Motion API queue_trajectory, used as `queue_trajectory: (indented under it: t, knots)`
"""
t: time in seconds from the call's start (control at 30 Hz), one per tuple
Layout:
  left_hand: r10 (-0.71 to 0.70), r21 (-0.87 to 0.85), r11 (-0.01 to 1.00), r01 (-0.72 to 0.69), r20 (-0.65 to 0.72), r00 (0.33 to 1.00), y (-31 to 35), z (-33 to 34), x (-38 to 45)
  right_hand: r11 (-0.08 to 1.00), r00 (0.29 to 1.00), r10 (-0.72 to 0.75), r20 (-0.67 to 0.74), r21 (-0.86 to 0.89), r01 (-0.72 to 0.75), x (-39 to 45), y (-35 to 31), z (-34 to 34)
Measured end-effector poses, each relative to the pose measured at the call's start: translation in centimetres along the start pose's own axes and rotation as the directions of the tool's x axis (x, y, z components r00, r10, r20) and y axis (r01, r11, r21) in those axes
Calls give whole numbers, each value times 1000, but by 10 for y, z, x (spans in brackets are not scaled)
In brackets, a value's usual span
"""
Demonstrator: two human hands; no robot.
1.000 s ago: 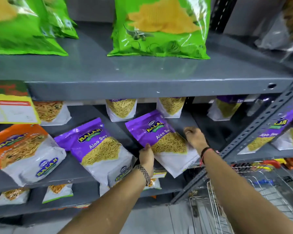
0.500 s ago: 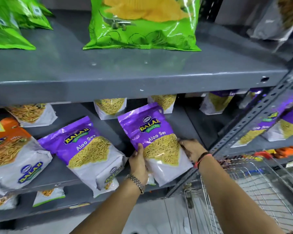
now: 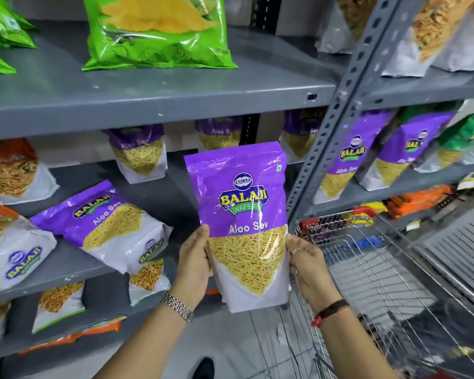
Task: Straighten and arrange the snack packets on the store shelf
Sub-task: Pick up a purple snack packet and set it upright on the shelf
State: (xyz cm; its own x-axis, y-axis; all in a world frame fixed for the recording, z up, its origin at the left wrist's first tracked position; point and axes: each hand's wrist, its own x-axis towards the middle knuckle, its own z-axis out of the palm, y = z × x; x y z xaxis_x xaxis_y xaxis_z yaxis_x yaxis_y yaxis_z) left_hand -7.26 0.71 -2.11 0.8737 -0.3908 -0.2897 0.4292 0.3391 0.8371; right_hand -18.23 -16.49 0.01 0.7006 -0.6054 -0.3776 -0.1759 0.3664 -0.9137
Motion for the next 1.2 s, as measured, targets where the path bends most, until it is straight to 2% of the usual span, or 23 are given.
queue_trajectory:
  t: [0.17, 0.3, 0.4, 0.5, 0.77, 1.03, 1.1, 1.2]
  knots:
    - [3, 0, 1000, -3, 14, 1000, 14, 13, -8, 998, 999, -45, -30, 31, 46, -13, -9, -1]
    - [-10, 43, 999, 10, 19, 1000, 18, 7, 9, 998, 997, -53, -63, -44, 50, 2, -8, 9]
    - [-6, 76, 997, 6, 4, 1000, 24, 6, 34, 991, 991, -99, -87, -95, 91, 26, -8, 28]
    - [32, 36, 999, -33, 2, 999, 39, 10, 65, 968, 984, -158, -86, -211, 137, 59, -16, 52]
    - [146, 81, 987, -142, -42, 988, 75, 18, 139, 951, 955, -219, -203, -262, 162, 167, -42, 104]
    - [112, 100, 990, -103, -88, 990, 60, 0, 162, 969, 966, -106, -235, -243, 48, 197, -26, 114]
    - [120, 122, 987, -106, -116, 986, 65, -4, 156, 955, 965, -102, -242, -294, 27, 192, -26, 108]
    - [188, 171, 972, -160, -161, 969, 76, -19, 142, 927, 987, 4, -160, -369, -64, 165, -25, 97]
